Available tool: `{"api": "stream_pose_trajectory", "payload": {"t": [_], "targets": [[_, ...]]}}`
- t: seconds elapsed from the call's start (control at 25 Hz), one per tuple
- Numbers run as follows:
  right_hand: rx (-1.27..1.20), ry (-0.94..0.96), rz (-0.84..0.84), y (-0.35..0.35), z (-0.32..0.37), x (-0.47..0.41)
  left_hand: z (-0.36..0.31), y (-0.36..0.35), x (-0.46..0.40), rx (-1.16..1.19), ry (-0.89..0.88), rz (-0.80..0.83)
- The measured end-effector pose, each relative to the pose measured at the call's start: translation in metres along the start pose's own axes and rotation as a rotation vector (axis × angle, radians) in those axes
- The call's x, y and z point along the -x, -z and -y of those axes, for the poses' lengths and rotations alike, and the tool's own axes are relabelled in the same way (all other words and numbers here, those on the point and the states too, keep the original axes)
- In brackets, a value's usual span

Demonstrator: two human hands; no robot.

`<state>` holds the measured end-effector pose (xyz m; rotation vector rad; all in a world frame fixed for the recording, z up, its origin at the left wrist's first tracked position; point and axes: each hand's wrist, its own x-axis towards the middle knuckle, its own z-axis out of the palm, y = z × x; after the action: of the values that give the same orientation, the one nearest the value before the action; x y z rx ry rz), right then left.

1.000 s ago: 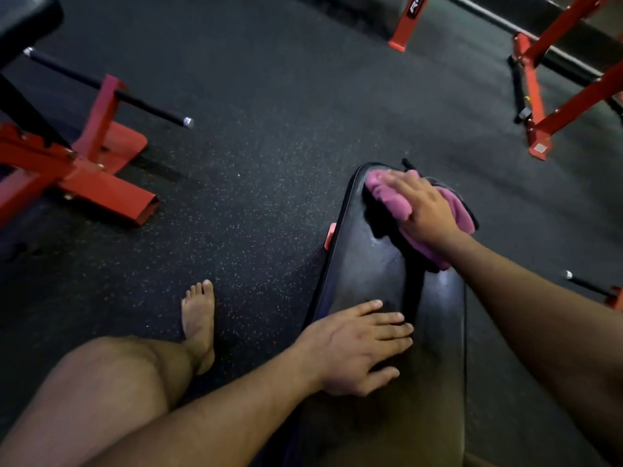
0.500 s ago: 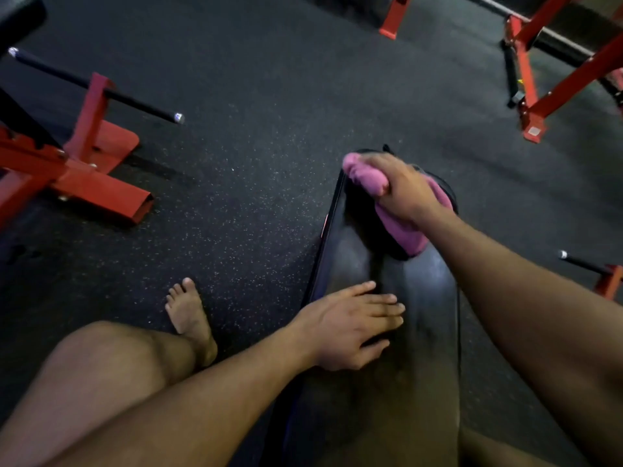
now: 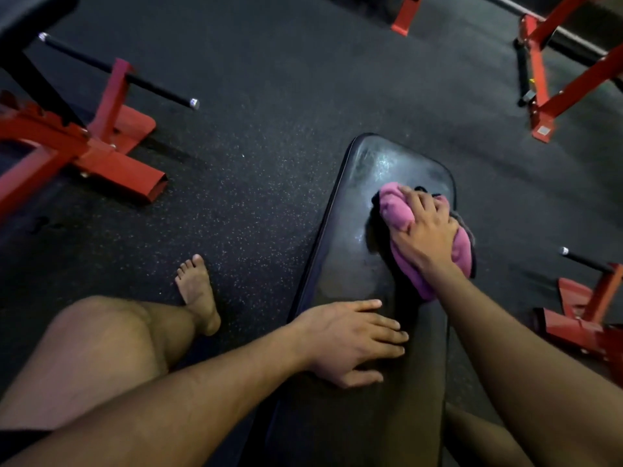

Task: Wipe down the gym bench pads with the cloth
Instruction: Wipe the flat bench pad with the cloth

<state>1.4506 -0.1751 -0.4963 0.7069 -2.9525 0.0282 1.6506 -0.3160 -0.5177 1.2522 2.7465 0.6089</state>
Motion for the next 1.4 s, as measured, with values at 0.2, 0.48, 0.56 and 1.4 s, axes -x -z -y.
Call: {"api": "stream_pose_trajectory", "payload": {"t": [0.2,0.48,0.56,1.4], "targets": [[-0.079,0.167,0.041,0.015,0.086,-0.032,0.003,-0.003,-0.005,-0.012,-0.028,0.047],[-0.074,0.668,0.142,0.016,-0.002,-0.046,0.006,-0.005,-0.005,-0.021,-0.047,0.070],[-0.081,0.317,0.043,0.007,0.025,-0.073,0.017,0.003,-0.012,-0.027,-0.055,0.115],[0.485,0.963,0.997,0.034,0.182,-0.112,0.046,0.013,-0.029,-0.134,0.036,0.059]]}}
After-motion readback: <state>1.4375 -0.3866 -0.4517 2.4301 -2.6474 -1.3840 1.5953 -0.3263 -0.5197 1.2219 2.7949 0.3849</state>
